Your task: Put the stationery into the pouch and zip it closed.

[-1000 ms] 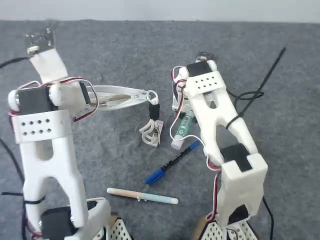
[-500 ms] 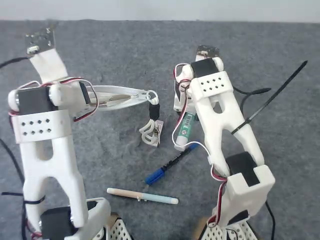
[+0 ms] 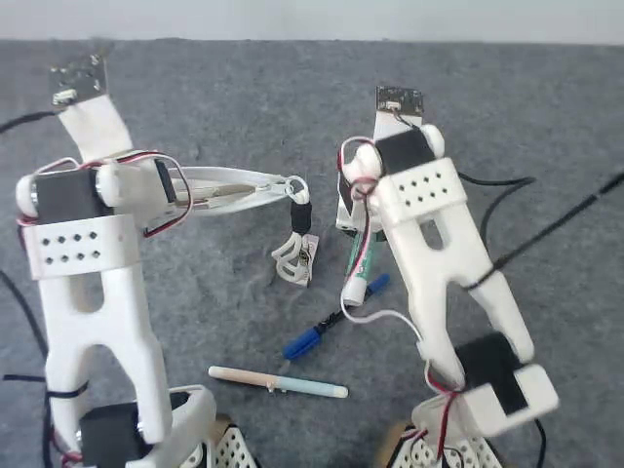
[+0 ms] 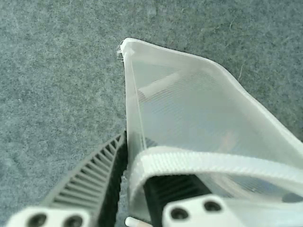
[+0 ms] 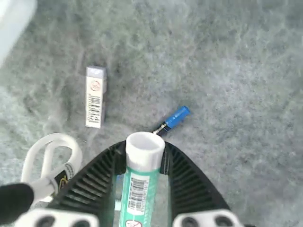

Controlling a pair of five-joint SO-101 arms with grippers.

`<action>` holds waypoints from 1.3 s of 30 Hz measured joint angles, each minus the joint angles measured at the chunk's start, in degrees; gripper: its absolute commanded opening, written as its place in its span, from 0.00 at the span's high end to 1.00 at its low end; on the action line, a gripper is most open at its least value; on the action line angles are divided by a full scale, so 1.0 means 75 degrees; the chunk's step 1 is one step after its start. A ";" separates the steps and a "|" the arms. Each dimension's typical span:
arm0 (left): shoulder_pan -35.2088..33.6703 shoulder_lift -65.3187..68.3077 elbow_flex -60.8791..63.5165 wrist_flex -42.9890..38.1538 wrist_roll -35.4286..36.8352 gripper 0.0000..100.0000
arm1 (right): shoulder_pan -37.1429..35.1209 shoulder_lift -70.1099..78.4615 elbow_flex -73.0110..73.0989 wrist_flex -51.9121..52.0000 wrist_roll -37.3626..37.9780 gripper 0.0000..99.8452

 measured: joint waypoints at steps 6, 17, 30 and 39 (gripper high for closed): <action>0.0000 0.0000 0.0000 0.0000 0.0000 0.99 | 0.0000 -0.1407 0.1442 -0.1137 0.0000 0.99; 0.0000 0.0000 0.0000 0.0000 0.0000 0.99 | -0.0375 -0.3927 0.3727 -0.2919 -0.0012 0.99; 0.0000 0.0000 0.0000 0.0000 0.0000 0.99 | -0.1067 -0.5579 0.6330 -0.5720 0.0012 0.99; 0.0000 0.0000 0.0000 0.0000 0.0000 0.99 | -0.1524 -0.5966 0.6447 -0.6060 0.0012 0.99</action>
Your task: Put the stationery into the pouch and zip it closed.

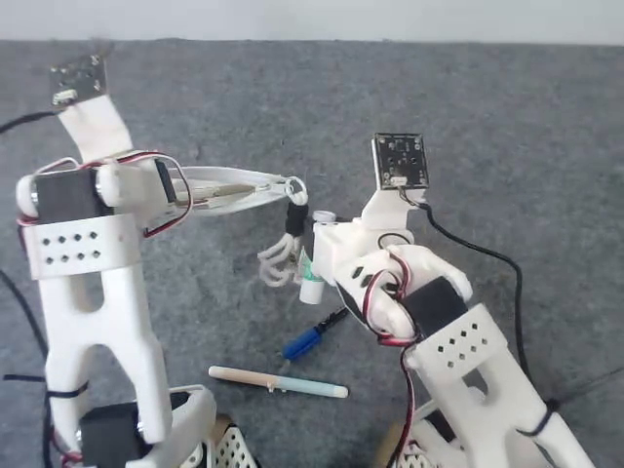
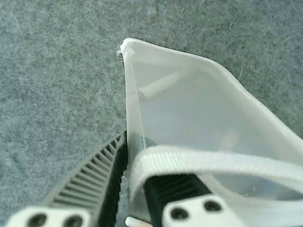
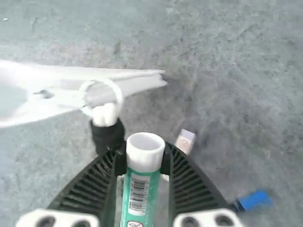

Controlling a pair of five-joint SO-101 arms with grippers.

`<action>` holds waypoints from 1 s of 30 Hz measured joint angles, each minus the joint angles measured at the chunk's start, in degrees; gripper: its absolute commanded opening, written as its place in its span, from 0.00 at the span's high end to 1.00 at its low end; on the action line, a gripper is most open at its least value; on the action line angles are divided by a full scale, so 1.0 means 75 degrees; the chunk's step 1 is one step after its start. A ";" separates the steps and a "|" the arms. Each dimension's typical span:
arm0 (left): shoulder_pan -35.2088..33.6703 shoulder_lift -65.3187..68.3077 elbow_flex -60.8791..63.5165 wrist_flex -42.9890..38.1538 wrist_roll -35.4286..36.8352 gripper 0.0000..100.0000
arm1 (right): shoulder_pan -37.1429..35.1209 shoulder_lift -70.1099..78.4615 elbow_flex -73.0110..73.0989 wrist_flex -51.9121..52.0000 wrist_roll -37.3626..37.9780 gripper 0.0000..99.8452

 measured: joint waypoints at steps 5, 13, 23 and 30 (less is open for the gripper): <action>0.0000 0.0000 0.0000 0.0000 0.0000 0.99 | -0.0457 -0.0399 0.0000 -0.0926 0.0023 0.99; 0.0000 0.0000 0.0012 0.0000 0.0000 0.99 | -0.0832 -0.1360 0.0000 -0.2040 0.0422 0.99; 0.0000 0.0000 0.0012 0.0000 0.0000 0.99 | -0.0856 -0.1536 0.0000 -0.4032 0.1981 0.99; 0.0000 0.0000 0.0012 0.0000 0.0000 0.99 | -0.0856 -0.1524 0.0305 -0.5556 0.2356 0.99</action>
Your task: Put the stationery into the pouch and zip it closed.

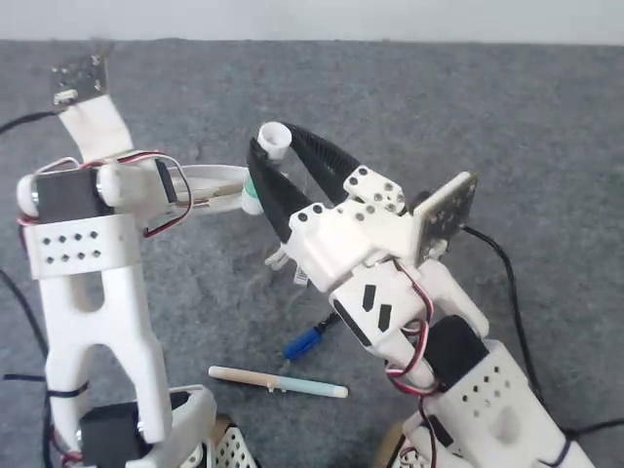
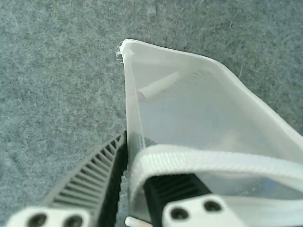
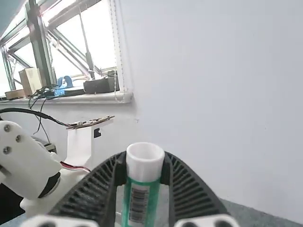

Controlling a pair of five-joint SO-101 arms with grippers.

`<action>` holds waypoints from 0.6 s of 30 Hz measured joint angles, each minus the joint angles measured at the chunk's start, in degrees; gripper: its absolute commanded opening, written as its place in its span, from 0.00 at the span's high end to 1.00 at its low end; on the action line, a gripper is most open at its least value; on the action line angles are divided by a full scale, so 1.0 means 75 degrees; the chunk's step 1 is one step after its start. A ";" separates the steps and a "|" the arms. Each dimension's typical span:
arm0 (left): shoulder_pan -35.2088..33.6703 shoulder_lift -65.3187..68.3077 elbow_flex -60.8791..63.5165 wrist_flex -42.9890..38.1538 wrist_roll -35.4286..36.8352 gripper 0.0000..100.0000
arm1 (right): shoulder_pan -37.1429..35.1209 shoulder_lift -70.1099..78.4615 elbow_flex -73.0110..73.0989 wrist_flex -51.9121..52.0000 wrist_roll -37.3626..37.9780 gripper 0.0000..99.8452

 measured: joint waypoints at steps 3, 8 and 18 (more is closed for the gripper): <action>0.0000 0.0000 0.0000 0.0000 0.0000 0.99 | 0.0000 0.0281 0.0141 -0.0985 0.0328 0.99; 0.0000 0.0000 0.0000 0.0000 0.0000 0.99 | -0.0023 0.1442 0.0211 -0.2438 0.0949 0.99; 0.0000 0.0000 0.0000 0.0000 0.0000 0.99 | -0.0715 0.2333 0.0563 -0.3165 0.1348 0.99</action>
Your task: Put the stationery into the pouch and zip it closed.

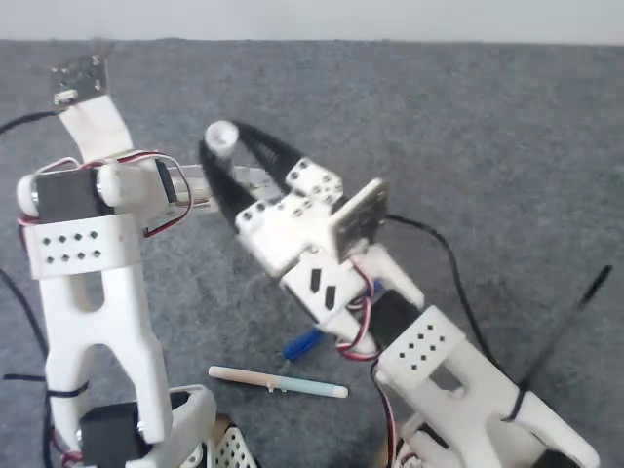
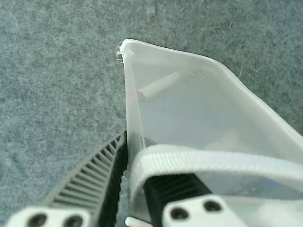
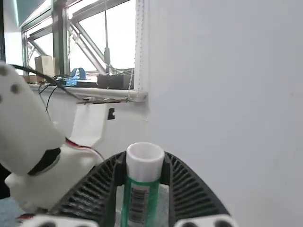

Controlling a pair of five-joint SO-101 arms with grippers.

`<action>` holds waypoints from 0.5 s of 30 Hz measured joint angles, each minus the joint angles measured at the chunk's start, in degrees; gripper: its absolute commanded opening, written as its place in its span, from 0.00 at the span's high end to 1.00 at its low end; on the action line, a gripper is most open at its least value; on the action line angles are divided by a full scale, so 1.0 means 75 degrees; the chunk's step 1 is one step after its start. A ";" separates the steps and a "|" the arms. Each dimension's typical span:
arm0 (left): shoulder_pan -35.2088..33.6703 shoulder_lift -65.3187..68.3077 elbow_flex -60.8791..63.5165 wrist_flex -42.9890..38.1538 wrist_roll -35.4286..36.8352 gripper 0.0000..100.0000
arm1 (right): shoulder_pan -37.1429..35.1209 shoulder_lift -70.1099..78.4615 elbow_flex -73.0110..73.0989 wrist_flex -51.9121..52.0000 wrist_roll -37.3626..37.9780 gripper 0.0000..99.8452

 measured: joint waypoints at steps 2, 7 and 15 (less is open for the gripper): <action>0.0000 0.0000 0.0000 0.0000 0.0000 0.99 | -0.0059 0.0012 0.0023 0.0000 0.0234 0.99; 0.0000 0.0000 0.0000 0.0000 0.0000 0.99 | -0.0094 0.0035 0.0047 0.0000 0.0340 0.99; 0.0000 0.0000 0.0000 0.0000 0.0000 0.99 | -0.0094 0.0891 0.0047 -0.0305 0.0387 0.99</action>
